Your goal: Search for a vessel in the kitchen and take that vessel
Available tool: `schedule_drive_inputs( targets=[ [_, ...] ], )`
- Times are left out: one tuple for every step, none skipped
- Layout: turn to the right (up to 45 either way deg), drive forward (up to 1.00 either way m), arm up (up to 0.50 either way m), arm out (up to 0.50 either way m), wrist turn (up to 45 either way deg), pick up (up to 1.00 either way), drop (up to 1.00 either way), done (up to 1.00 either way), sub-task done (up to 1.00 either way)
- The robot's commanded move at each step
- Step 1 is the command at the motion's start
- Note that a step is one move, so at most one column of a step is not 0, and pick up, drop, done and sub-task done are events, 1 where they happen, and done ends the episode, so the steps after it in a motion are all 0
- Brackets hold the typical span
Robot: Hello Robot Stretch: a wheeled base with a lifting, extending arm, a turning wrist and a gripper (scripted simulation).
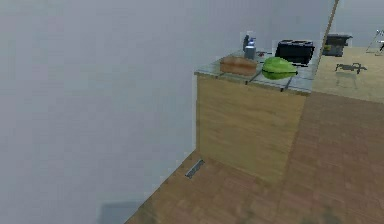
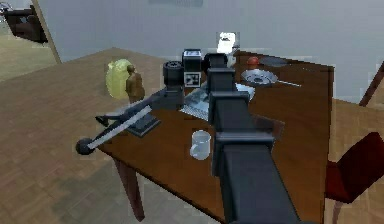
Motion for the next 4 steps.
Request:
schedule_drive_inputs(
  targets=[
    [0.0, 0.0, 0.0, 0.0, 45.0, 0.0, 0.0, 0.0, 0.0],
    [0.0, 0.0, 0.0, 0.0, 45.0, 0.0, 0.0, 0.0, 0.0],
    [0.0, 0.0, 0.0, 0.0, 9.0, 0.0, 0.0, 0.0, 0.0],
    [0.0, 0.0, -0.24, 0.0, 0.0, 0.0, 0.0, 0.0, 0.0]
  ],
)
